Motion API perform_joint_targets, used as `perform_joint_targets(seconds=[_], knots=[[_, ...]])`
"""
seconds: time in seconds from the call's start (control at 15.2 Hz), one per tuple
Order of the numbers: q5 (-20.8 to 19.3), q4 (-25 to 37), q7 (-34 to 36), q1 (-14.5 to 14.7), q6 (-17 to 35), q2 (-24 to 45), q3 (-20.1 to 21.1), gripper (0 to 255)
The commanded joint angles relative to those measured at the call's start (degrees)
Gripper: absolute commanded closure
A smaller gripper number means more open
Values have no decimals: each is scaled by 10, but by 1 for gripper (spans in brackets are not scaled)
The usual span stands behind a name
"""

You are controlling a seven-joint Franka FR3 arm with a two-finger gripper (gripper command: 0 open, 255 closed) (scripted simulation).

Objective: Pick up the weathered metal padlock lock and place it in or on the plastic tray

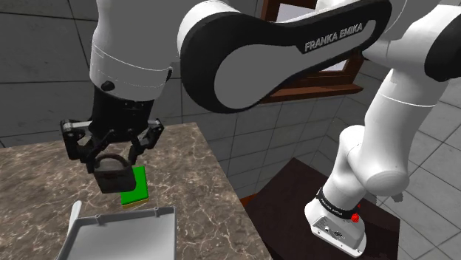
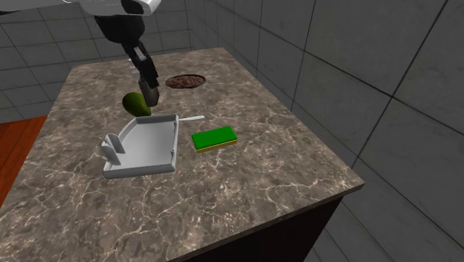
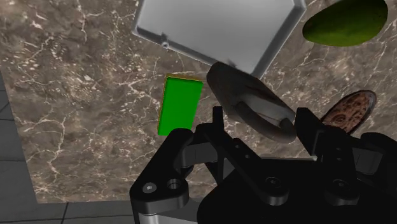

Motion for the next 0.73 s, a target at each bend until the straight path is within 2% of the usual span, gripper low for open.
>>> perform_joint_targets(seconds=[0.0,0.13,0.66], knots=[[-19,19,34,16,-8,15,11,255],[-42,43,74,38,-22,34,23,255],[-56,-6,88,39,36,44,19,255]])
